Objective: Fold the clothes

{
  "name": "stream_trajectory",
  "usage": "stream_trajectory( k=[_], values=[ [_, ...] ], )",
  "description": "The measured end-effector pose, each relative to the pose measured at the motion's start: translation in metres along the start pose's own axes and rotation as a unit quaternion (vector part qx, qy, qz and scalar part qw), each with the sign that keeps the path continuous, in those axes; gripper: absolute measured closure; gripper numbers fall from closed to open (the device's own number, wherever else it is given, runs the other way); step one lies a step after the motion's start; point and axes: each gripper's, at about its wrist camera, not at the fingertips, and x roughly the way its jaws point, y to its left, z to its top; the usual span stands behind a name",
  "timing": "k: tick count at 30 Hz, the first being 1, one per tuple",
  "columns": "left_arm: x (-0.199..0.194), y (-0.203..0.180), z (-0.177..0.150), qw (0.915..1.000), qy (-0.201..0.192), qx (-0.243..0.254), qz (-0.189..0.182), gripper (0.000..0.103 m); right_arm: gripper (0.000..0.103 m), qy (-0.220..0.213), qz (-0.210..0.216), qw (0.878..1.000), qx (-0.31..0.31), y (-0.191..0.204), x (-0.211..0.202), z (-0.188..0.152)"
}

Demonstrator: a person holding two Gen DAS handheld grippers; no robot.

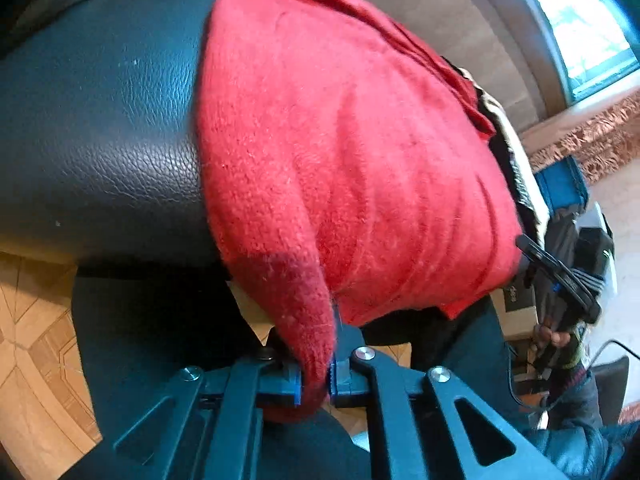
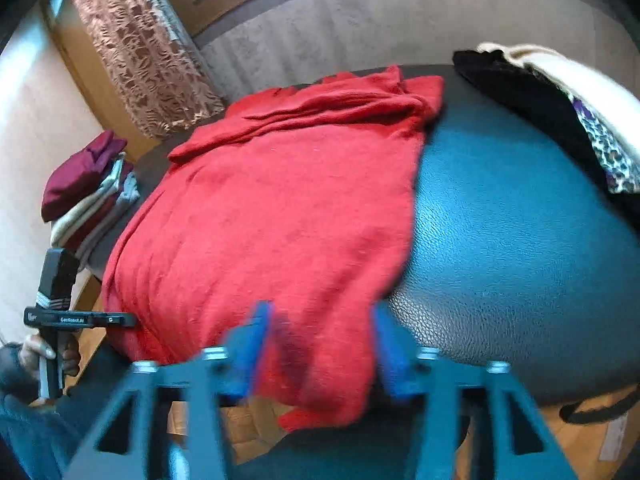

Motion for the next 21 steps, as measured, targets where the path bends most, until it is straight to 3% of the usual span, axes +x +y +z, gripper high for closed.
stream_trajectory(
  k=[2, 5, 7, 9, 14, 18, 20, 21],
  values=[
    [-0.009, 0.004, 0.001, 0.9998, -0.004, -0.002, -0.019, 0.097, 0.083, 0.004, 0.008, 1.0, 0.017, -0.008, -0.001, -0.002],
    [-0.02, 0.007, 0.003, 0.9986, -0.016, -0.005, -0.05, 0.097, 0.086, 0.005, 0.022, 0.999, 0.032, -0.014, -0.004, -0.005],
    [-0.023, 0.008, 0.006, 0.9979, -0.02, -0.005, -0.061, 0.097, 0.076, 0.008, 0.038, 0.998, 0.041, -0.016, -0.007, -0.009],
    [-0.025, 0.009, 0.005, 0.9974, -0.022, -0.006, -0.068, 0.097, 0.059, 0.013, 0.054, 0.997, 0.049, -0.016, -0.012, -0.013],
    [-0.018, 0.014, 0.005, 0.9955, -0.021, -0.012, -0.091, 0.097, 0.057, 0.047, 0.067, 0.995, 0.058, -0.017, -0.009, -0.029],
    [-0.025, 0.007, 0.005, 0.9919, -0.028, 0.0, -0.124, 0.097, 0.047, 0.047, 0.074, 0.995, 0.055, -0.014, -0.001, -0.031],
    [-0.025, 0.0, 0.007, 0.9911, -0.031, 0.008, -0.129, 0.097, 0.047, 0.059, 0.068, 0.995, 0.035, -0.009, -0.002, -0.031],
    [-0.026, -0.001, 0.007, 0.9908, -0.03, 0.012, -0.132, 0.097, 0.054, 0.067, 0.061, 0.995, 0.029, -0.007, -0.001, -0.032]
  ],
)
